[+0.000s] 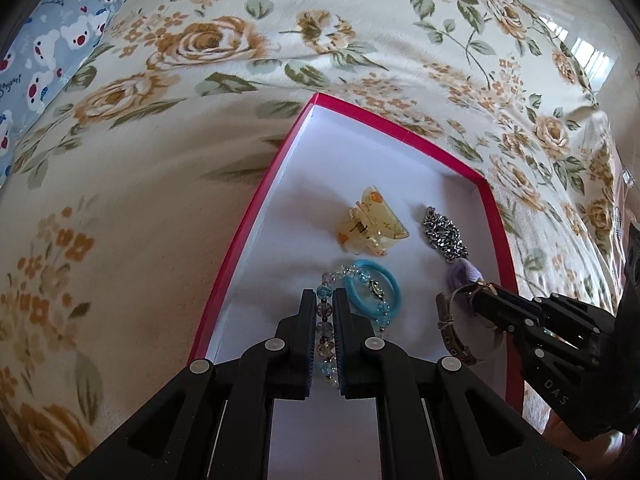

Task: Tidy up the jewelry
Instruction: 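Carry the bracelet and watch into the box while both tools open to release, then lift both open tools out of the box toward the remaining jewelry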

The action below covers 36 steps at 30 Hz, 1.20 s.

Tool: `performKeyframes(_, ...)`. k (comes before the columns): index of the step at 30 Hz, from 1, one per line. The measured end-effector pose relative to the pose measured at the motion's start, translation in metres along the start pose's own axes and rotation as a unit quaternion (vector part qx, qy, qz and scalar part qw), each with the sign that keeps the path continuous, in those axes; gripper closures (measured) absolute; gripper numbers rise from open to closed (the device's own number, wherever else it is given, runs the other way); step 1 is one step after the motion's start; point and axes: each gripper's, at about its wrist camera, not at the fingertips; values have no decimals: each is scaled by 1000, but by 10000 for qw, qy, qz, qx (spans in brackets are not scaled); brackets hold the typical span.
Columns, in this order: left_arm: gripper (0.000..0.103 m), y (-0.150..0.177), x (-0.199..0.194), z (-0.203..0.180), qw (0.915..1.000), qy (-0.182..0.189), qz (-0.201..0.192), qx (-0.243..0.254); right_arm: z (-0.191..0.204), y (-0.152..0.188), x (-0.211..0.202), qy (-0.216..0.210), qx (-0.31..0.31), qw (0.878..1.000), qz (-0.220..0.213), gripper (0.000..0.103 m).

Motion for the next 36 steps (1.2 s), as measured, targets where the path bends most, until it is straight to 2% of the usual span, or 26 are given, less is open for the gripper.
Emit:
performKeyframes(3,93,0,0,0,10000,-12,-18,-4,0,1,1,-89,15,10000,26,89)
performKeyframes(5,82,1,0,1,10000,-51,-30,-35,-1,1,1,-103,28,9999,22,89)
performKeyframes(9,79,3,-6,0,9999,-94,-94,0,-3,3,-1,-188,83,9998,10,88)
performKeyframes(11,63,6,-10,0,9998,-151,-118,-12,-4,3,-6,-254,135,9996,-55,88)
performKeyframes(12,59,8,-14,-1,9997,-164,-166,-10,-5,4,-11,-282,164,9994,-119,88)
performKeyframes(14,40,13,-22,-4,9994,-238,-257,-38,-5,6,-22,-323,189,9990,-260,87)
performKeyframes(15,35,16,-27,-5,9992,-252,-310,-60,-6,7,-28,-330,196,9987,-343,85)
performKeyframes(17,24,23,-36,-9,9988,-267,-406,-112,-8,9,-40,-332,247,9980,-485,75)
performKeyframes(18,23,27,-42,-12,9985,-267,-475,-112,-11,12,-47,-334,300,9974,-571,68)
performKeyframes(21,15,41,-53,-19,9978,-375,-530,-106,-19,21,-65,-369,449,9955,-744,59)
performKeyframes(23,12,53,-61,-25,9975,-402,-555,-152,-26,31,-79,-416,567,9939,-854,47)
performKeyframes(25,10,69,-71,-34,9963,-426,-739,-140,-33,41,-90,-433,657,9922,-971,39)
performKeyframes(27,7,85,-79,-43,9934,-609,-968,-109,-38,51,-100,-378,731,9909,-1066,34)
performKeyframes(32,2,135,-90,-86,9757,-1371,-1677,341,-54,86,-126,-229,957,9870,-1272,27)
performKeyframes(34,2,151,-86,-106,9717,-1535,-1655,691,-59,98,-133,-139,1029,9861,-1301,23)
performKeyframes(36,2,161,-78,-121,9725,-1493,-1509,955,-65,113,-140,-27,1105,9852,-1310,22)
Point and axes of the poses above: each gripper's, at about its wrist camera, not at the fingertips, and x roughly the way its jaws point, z to its left, y to its underside, and after that the axes turned 13 degrees about z, right-handed
